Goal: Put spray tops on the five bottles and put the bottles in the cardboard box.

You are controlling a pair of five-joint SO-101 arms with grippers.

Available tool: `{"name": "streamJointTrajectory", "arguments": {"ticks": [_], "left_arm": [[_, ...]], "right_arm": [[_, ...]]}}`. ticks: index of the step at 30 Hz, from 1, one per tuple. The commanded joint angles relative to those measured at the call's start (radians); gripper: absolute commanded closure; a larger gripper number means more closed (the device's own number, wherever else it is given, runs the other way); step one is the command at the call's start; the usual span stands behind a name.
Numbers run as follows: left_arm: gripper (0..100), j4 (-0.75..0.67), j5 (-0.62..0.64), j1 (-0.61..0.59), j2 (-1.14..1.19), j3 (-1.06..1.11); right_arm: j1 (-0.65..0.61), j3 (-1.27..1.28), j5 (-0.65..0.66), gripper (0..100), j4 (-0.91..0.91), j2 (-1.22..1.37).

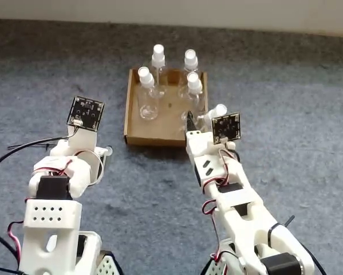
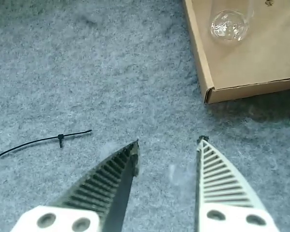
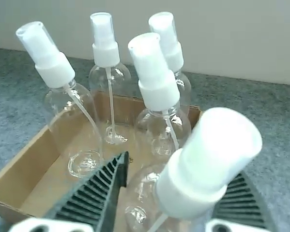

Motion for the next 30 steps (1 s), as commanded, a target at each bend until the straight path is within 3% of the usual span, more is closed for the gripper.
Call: {"name": "streamJointTrajectory", "arguments": {"ticks": [1, 6, 11, 24, 30], "left_arm": [[82, -0.014, 0.011, -0.005, -0.01, -0.004], [82, -0.015, 0.011, -0.005, -0.01, -0.004], [82, -0.015, 0.011, -0.005, -0.01, -0.004], [82, -0.015, 0.011, -0.005, -0.01, -0.004], [82, -0.017, 0.011, -0.005, -0.01, -0.004]], "right_arm": [[0.002, -0.012, 0.009, 76.4, 0.008, -0.018], [0.002, -0.012, 0.014, 76.4, 0.01, -0.018], [0.002, -0.004, 0.12, 76.4, 0.01, -0.018], [0.065, -0.012, 0.121, 76.4, 0.012, -0.019], [0.077, -0.012, 0.118, 76.4, 0.097, -0.019]]}}
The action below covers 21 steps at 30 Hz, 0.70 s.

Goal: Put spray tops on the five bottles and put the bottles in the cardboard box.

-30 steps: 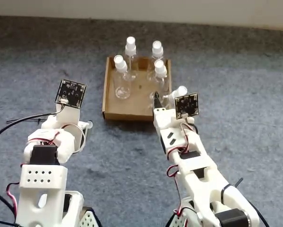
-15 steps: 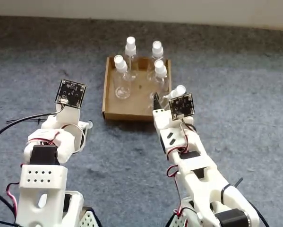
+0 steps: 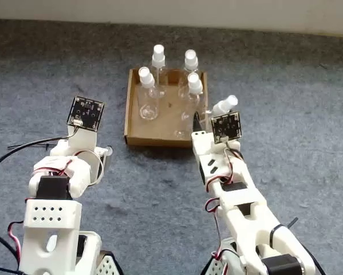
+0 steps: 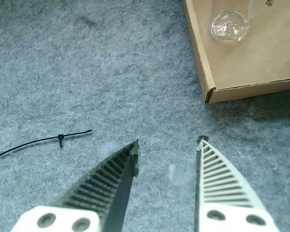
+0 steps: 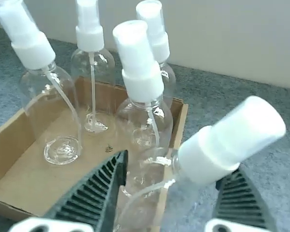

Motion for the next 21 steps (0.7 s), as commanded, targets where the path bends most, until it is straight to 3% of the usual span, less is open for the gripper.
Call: {"name": "streamJointTrajectory", "arguments": {"ticks": [1, 8, 13, 21], "left_arm": [[82, -0.017, 0.011, -0.005, -0.01, -0.004], [82, -0.017, 0.011, -0.005, -0.01, -0.004], [82, -0.017, 0.011, -0.005, -0.01, -0.004], [82, -0.014, 0.011, -0.005, -0.01, -0.004]], "right_arm": [[0.021, -0.012, 0.009, 76.4, 0.033, -0.016], [0.018, -0.01, 0.008, 76.4, 0.045, -0.128], [0.016, -0.013, 0.008, 76.4, 0.32, -0.354], [-0.031, -0.013, 0.008, 76.4, 0.599, -0.667]]}}
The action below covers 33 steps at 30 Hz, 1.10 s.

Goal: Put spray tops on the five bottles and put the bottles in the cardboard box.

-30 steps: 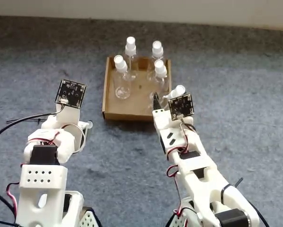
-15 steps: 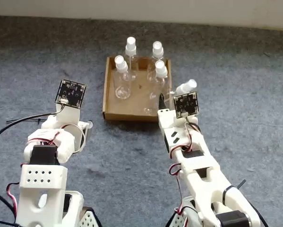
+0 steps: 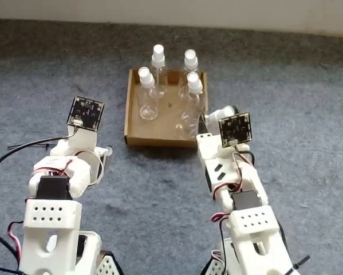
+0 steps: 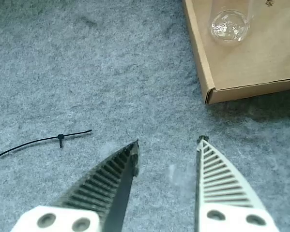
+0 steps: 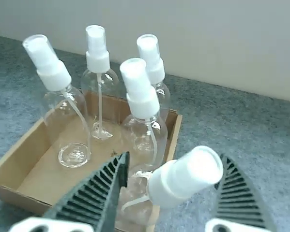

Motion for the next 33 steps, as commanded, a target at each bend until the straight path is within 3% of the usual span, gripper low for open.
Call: {"name": "streamJointTrajectory", "arguments": {"ticks": [1, 9, 14, 21, 33], "left_arm": [[82, -0.014, 0.011, -0.005, -0.01, -0.004], [82, -0.015, 0.011, -0.005, -0.01, -0.004], [82, -0.014, 0.011, -0.005, -0.01, -0.004], [82, -0.014, 0.011, -0.005, -0.01, -0.004], [82, -0.014, 0.011, -0.005, -0.01, -0.004]], "right_arm": [[-0.012, -0.021, 0.008, 76.4, 0.094, -0.134], [0.139, -0.294, 0.006, 76.4, 0.484, -0.231], [0.084, -0.346, 0.009, 76.4, 0.507, -0.229], [0.108, -0.306, 0.011, 76.4, 0.522, -0.231], [0.137, -0.317, 0.02, 76.4, 0.842, -0.232]]}}
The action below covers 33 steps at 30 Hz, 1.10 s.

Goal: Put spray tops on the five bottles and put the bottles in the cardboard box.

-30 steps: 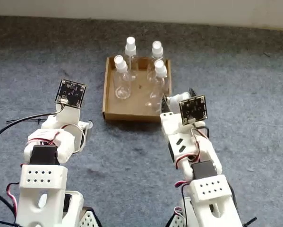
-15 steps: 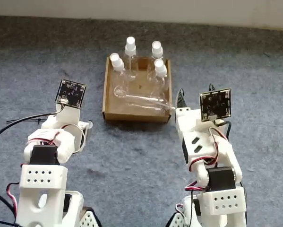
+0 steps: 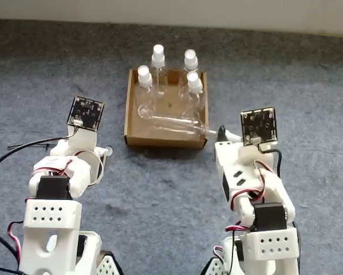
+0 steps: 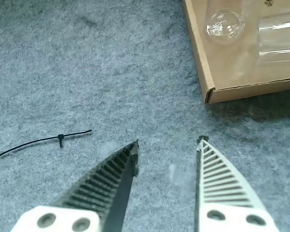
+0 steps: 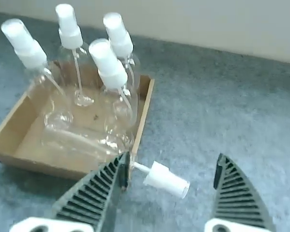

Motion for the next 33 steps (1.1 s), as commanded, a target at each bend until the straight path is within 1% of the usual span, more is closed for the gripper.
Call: {"name": "streamJointTrajectory", "arguments": {"ticks": [1, 3, 5, 6, 8, 10, 13, 15, 17, 19, 20, 23, 25, 26, 29, 31, 33], "left_arm": [[82, -0.012, 0.011, -0.005, -0.01, -0.004], [82, -0.012, 0.011, -0.005, -0.01, -0.004], [82, -0.012, 0.011, -0.005, -0.01, -0.004], [82, -0.012, 0.011, -0.005, -0.01, -0.004], [82, -0.015, 0.011, -0.004, -0.01, -0.002], [82, -0.015, 0.011, -0.004, -0.01, -0.002], [82, -0.015, 0.011, -0.004, -0.01, -0.002], [82, -0.015, 0.011, -0.004, -0.01, -0.002], [82, -0.015, 0.011, -0.004, -0.008, -0.002], [82, -0.018, 0.011, -0.004, -0.008, 0.004], [82, -0.025, 0.011, -0.004, -0.008, 0.008], [82, -0.034, 0.011, -0.004, -0.008, 0.008], [82, -0.034, 0.011, -0.004, -0.008, 0.008], [82, -0.034, 0.011, -0.004, -0.008, 0.008], [82, -0.035, 0.011, -0.004, -0.008, 0.008], [82, -0.037, 0.011, -0.004, -0.008, 0.008], [82, -0.037, 0.011, -0.004, -0.008, 0.008]], "right_arm": [[0.031, -0.033, 0.046, 76.4, 0.157, -0.008], [0.079, -0.033, 0.175, 76.4, 0.248, -0.008], [0.166, -0.03, 0.316, 76.4, 0.272, -0.008], [0.206, -0.021, 0.353, 76.4, 0.271, -0.008], [0.259, 0.041, 0.388, 76.4, 0.272, -0.005], [0.282, 0.114, 0.413, 76.4, 0.269, -0.008], [0.28, 0.196, 0.411, 76.4, 0.266, -0.008], [0.282, 0.237, 0.397, 76.3, 0.223, -0.008], [0.286, 0.268, 0.351, 76.3, 0.151, -0.008], [0.294, 0.303, 0.27, 76.3, 0.077, -0.008], [0.3, 0.314, 0.201, 76.3, 0.031, -0.008], [0.303, 0.332, -0.098, 76.4, -0.113, -0.008], [0.315, 0.334, -0.261, 76.4, -0.171, -0.004], [0.334, 0.335, -0.307, 76.4, -0.191, -0.004], [0.394, 0.335, -0.384, 76.4, -0.239, -0.002], [0.395, 0.335, -0.423, 76.7, -0.272, -0.002], [0.377, 0.334, -0.474, 80.1, -0.294, -0.002]]}}
